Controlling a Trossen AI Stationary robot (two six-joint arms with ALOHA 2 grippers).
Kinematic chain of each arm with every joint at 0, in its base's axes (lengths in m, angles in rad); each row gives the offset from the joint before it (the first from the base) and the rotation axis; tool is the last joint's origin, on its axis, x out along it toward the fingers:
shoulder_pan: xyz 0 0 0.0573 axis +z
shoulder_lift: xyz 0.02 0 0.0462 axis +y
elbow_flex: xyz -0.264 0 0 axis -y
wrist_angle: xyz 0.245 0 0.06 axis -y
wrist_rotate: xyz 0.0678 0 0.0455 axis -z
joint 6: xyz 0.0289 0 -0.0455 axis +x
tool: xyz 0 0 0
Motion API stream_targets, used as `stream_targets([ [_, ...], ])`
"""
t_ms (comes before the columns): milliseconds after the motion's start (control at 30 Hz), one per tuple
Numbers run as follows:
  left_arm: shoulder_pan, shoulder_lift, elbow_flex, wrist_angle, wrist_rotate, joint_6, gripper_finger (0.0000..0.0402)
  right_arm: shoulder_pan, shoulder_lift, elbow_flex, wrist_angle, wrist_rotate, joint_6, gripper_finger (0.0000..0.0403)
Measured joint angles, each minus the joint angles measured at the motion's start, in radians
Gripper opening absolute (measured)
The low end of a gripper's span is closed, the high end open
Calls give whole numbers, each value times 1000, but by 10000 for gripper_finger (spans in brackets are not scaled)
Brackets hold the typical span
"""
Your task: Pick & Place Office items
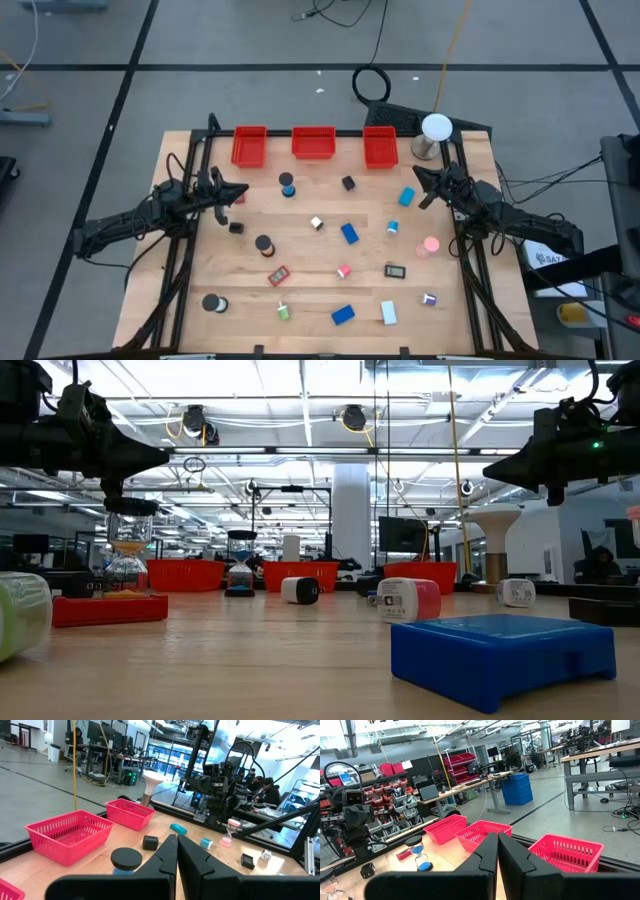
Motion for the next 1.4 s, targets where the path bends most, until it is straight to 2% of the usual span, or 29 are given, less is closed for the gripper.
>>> stream_targets([
  [767, 0, 0, 0, 1, 0, -1, 10, 0, 0, 0, 0, 0, 0, 4],
  [900, 0, 0, 0, 49, -43, -6, 10, 0, 0, 0, 0, 0, 0, 4],
  [1100, 0, 0, 0, 124, -35, -9, 10, 0, 0, 0, 0, 0, 0, 4],
  [1400, 0, 0, 0, 124, -36, -134, 10, 0, 0, 0, 0, 0, 0, 4],
])
